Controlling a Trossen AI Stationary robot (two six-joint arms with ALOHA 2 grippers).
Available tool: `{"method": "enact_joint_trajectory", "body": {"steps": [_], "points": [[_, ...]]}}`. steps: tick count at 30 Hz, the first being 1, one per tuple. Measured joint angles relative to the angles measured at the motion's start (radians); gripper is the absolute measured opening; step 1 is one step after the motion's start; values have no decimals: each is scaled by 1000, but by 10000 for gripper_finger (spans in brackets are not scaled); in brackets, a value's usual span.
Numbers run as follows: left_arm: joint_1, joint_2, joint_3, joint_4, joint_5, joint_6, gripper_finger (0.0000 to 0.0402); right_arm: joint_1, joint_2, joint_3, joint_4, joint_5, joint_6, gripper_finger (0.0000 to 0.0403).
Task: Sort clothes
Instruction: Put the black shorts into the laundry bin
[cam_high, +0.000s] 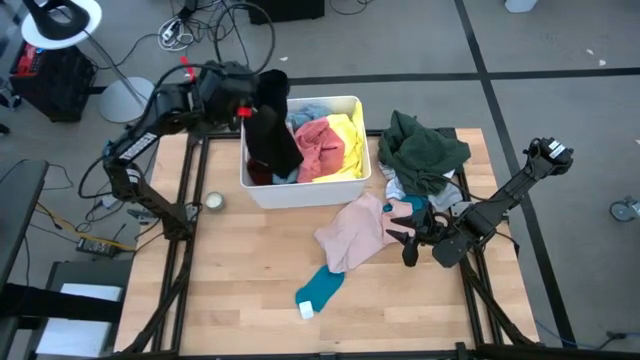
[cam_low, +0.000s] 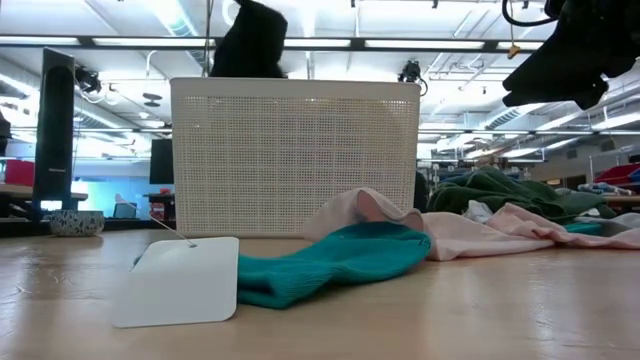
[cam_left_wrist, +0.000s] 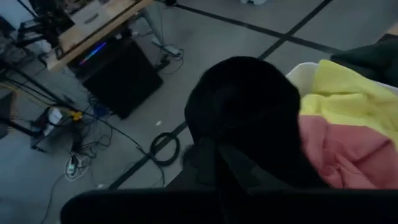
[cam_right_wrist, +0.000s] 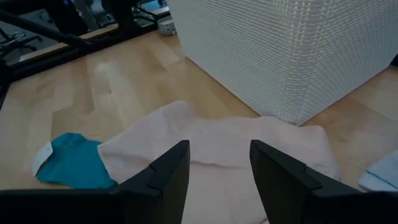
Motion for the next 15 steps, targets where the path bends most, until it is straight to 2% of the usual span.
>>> {"method": "enact_joint_trajectory", "body": {"steps": [5,8,12,15], "points": [[15,2,-104,0,172,-21,1,0,0,0,0,0,-12,171],[15,6,-258,27,188,-20,2,0,0,0,0,0,-8,171],[35,6,-487,164,219,-32,4,0,0,0,2,-3,-1,171],[51,8,-654,331,336,-52,16,0,0,0,2,-13,9,171]]}}
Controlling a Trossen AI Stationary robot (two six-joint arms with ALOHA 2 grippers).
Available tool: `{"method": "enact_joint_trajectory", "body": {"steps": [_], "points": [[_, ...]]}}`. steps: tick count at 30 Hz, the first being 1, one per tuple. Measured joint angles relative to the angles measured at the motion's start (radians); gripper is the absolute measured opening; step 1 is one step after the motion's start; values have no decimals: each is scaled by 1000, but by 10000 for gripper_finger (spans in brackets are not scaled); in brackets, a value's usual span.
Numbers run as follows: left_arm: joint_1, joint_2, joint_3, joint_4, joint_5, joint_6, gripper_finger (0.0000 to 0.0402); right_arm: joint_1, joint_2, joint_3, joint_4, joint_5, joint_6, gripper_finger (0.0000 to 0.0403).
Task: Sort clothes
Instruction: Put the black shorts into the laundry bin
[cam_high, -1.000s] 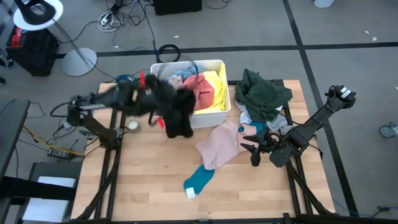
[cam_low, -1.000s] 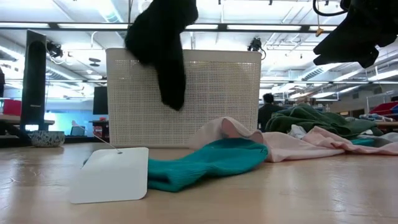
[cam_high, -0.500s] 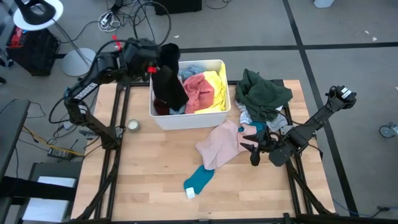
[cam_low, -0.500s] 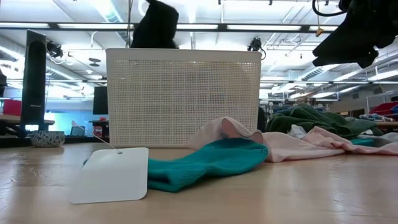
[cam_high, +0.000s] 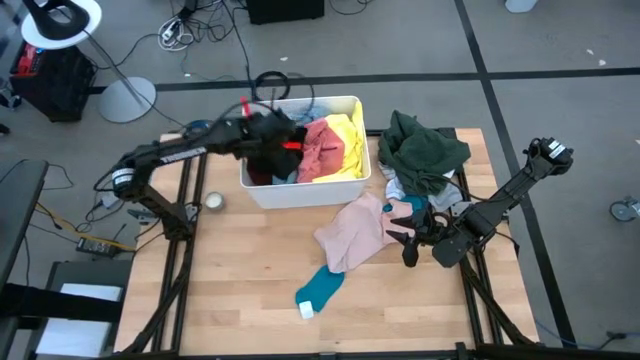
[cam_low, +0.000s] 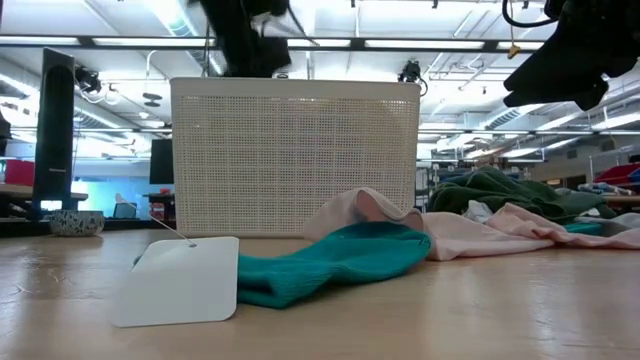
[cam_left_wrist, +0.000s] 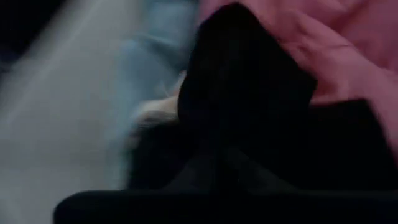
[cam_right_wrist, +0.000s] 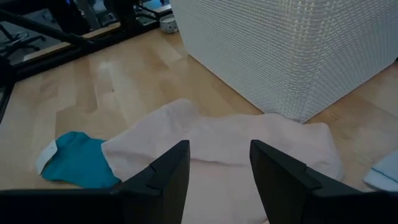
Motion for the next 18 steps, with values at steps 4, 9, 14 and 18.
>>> {"method": "enact_joint_trajectory", "body": {"steps": [4,9,14,18], "points": [[29,1,-189,200,145,-19,52,0,0,0,0,-4,0,171],[72,-4,-343,315,160,-99,100,0,0,0,0,-5,1,170],[88,-4,-351,297,178,-109,118,0,0,0,1,-5,1,165],[88,0,-275,230,208,-111,119,0,0,0,1,-5,2,164]]}}
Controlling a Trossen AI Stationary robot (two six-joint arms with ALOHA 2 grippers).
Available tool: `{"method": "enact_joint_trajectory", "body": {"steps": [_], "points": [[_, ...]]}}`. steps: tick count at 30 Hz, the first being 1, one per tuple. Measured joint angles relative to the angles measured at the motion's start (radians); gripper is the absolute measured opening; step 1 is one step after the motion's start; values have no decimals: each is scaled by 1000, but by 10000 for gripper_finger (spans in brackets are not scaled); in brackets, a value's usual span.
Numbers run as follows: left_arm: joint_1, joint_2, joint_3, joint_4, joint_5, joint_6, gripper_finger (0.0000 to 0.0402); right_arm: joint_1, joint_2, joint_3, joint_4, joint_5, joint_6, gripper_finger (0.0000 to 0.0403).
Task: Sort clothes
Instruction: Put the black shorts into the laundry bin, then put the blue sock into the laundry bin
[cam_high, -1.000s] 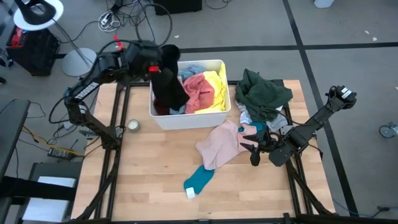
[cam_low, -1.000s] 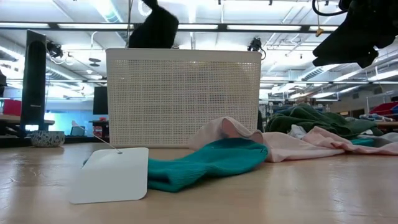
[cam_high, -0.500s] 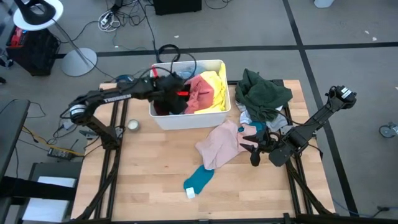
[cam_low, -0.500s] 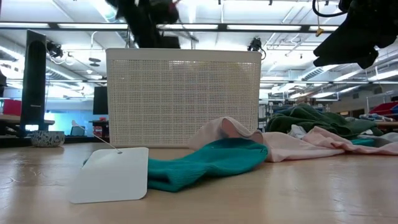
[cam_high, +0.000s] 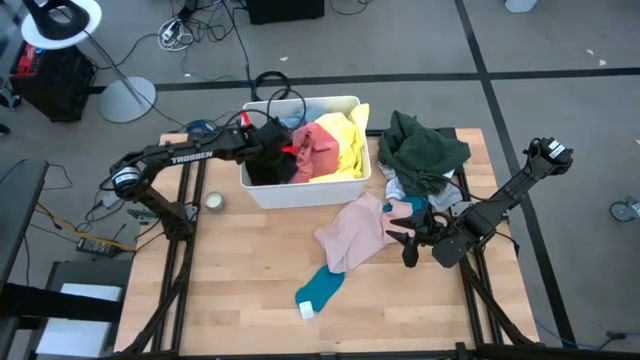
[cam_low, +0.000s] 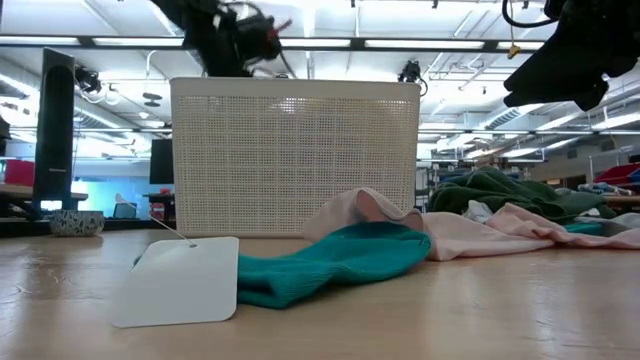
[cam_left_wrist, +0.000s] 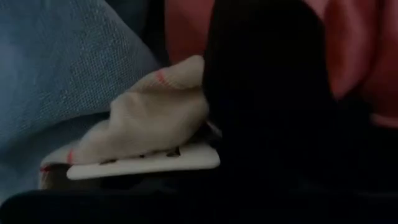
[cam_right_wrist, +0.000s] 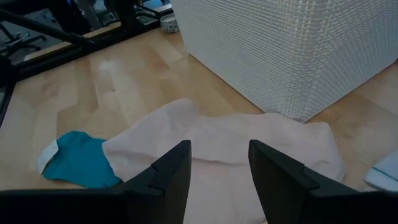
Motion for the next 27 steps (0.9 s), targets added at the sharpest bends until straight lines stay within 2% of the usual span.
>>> {"method": "enact_joint_trajectory", "body": {"steps": [7,13,19,27], "points": [[-25,0,219,-148,5,33,119,0,0,0,-1,-2,0,164],[-117,-2,365,-239,1,34,119,0,0,0,-1,-7,-2,164],[-305,-27,379,-227,-7,36,119,0,0,0,-2,-9,-2,164],[-594,-27,360,-195,-144,-55,119,0,0,0,-1,-9,-1,163]]}}
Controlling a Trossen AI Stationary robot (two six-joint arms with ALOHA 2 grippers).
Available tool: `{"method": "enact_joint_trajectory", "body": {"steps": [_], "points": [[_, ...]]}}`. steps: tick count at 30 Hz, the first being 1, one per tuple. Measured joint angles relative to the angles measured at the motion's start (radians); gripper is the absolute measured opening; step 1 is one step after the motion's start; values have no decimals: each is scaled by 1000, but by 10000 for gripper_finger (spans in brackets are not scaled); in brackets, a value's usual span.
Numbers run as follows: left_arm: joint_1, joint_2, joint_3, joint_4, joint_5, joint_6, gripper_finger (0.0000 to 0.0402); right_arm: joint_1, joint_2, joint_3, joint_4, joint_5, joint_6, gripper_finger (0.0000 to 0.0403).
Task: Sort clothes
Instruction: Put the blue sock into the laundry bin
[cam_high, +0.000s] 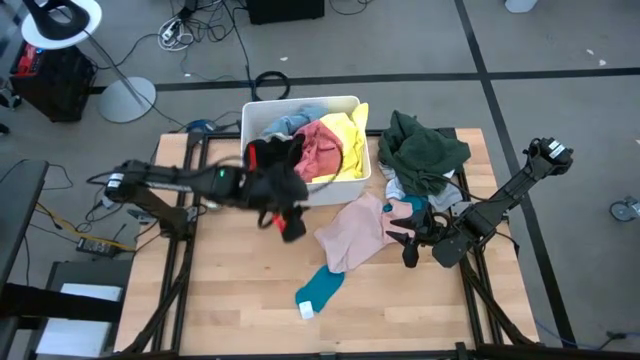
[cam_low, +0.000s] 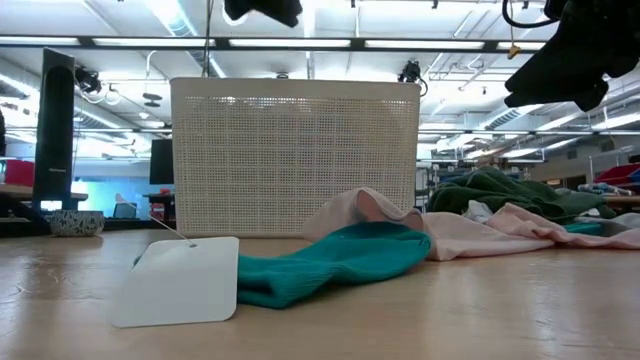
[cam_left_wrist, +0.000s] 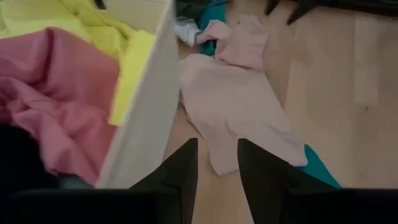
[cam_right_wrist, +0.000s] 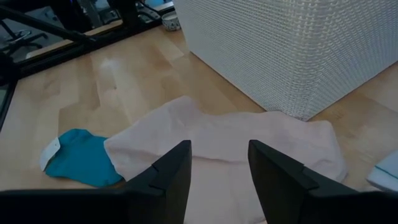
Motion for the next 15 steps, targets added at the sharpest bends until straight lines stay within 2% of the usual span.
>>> {"method": "enact_joint_trajectory", "body": {"steps": [3,6,11,15], "points": [[-82,1,-36,34,-80,-41,119,0,0,0,0,0,0,161],[-137,1,-116,139,-99,-58,119,0,0,0,1,0,4,160],[-167,3,-310,397,-56,-99,119,0,0,0,2,0,12,160],[-167,3,-460,536,3,-182,119,0,0,0,2,0,21,160]]}}
